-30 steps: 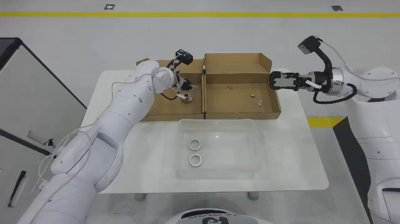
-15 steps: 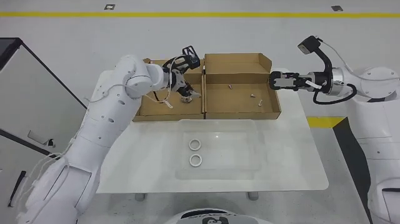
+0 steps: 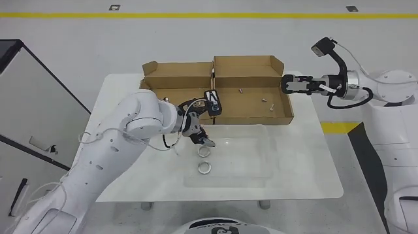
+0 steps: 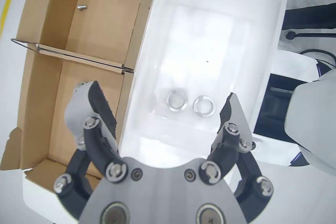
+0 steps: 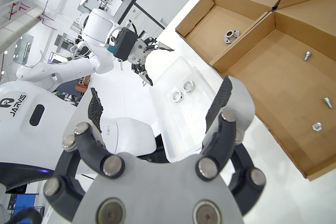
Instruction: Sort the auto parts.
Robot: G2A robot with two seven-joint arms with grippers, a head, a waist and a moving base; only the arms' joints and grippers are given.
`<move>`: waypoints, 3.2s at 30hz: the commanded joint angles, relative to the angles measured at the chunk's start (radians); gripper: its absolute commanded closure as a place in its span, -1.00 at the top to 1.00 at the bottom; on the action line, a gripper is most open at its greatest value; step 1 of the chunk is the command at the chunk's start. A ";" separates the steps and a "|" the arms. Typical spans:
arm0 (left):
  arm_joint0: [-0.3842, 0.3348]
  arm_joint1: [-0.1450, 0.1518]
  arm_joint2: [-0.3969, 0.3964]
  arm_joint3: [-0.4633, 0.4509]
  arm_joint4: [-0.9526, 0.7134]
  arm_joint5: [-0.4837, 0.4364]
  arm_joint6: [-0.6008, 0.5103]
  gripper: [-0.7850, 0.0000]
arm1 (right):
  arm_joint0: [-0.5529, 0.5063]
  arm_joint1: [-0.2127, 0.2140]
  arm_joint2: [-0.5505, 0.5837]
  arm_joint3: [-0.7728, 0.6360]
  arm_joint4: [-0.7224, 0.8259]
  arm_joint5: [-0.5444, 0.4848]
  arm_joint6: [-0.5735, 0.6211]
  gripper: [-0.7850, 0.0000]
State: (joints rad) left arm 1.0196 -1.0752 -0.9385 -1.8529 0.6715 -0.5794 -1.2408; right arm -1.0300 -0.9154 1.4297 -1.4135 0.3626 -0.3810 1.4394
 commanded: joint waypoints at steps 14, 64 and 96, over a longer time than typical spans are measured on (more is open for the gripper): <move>-0.073 -0.006 0.197 -0.025 0.070 0.099 -0.099 1.00 | 0.000 0.000 0.000 0.000 0.000 0.000 0.000 1.00; -0.470 -0.153 0.769 0.402 -0.006 0.137 -0.137 0.02 | 0.000 0.000 0.000 0.000 0.000 0.000 0.000 1.00; -0.422 -0.219 0.769 0.459 0.028 0.030 -0.030 -0.04 | 0.000 0.000 0.000 0.000 0.000 0.000 0.000 1.00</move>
State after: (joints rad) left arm 0.5980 -1.2938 -0.1700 -1.3965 0.6975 -0.5479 -1.2727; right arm -1.0300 -0.9154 1.4297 -1.4135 0.3626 -0.3810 1.4394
